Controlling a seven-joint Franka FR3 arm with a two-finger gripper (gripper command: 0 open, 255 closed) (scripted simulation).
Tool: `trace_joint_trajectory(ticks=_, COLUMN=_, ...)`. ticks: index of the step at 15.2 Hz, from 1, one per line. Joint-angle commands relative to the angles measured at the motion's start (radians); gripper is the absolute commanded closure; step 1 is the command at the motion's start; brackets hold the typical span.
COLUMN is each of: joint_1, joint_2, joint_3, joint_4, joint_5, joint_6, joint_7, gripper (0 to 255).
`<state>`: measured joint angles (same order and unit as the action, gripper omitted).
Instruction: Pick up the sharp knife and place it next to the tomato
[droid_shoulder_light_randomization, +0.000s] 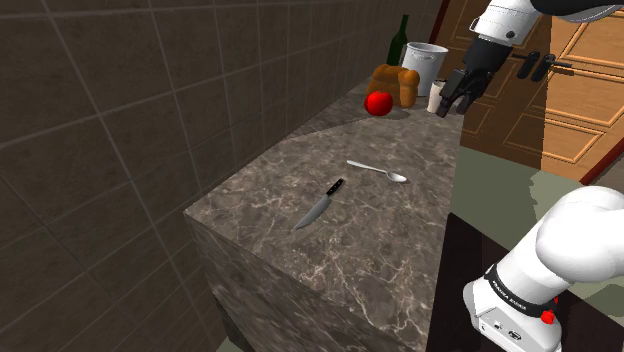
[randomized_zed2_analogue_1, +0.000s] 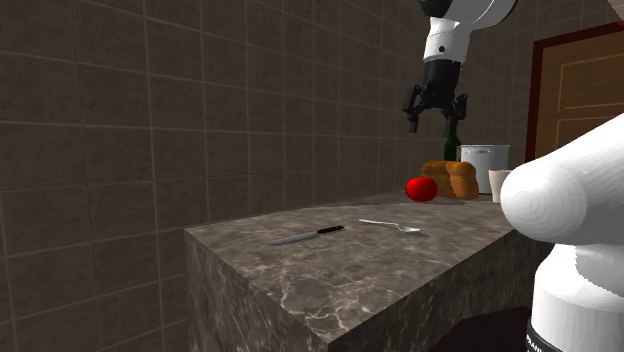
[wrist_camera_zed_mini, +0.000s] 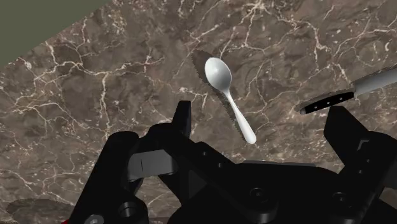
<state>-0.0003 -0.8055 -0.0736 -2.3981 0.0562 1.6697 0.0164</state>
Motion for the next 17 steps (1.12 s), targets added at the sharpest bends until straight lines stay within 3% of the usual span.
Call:
trace_joint_trajectory(ticks=1, joint_1=0.000, joint_2=0.000, joint_3=0.000, joint_4=0.000, joint_5=0.000, joint_6=0.000, joint_7=0.000, gripper=0)
trace_joint_trajectory(ticks=9, joint_1=-0.029, joint_2=-0.002, joint_3=0.238, joint_4=-0.150, joint_5=0.143, joint_6=0.161, joint_7=0.432, gripper=0)
trace_joint_trajectory(ticks=17, joint_1=-0.075, joint_2=0.170, joint_3=0.495, joint_4=-0.155, joint_5=0.260, joint_6=0.359, joint_7=0.864, gripper=0)
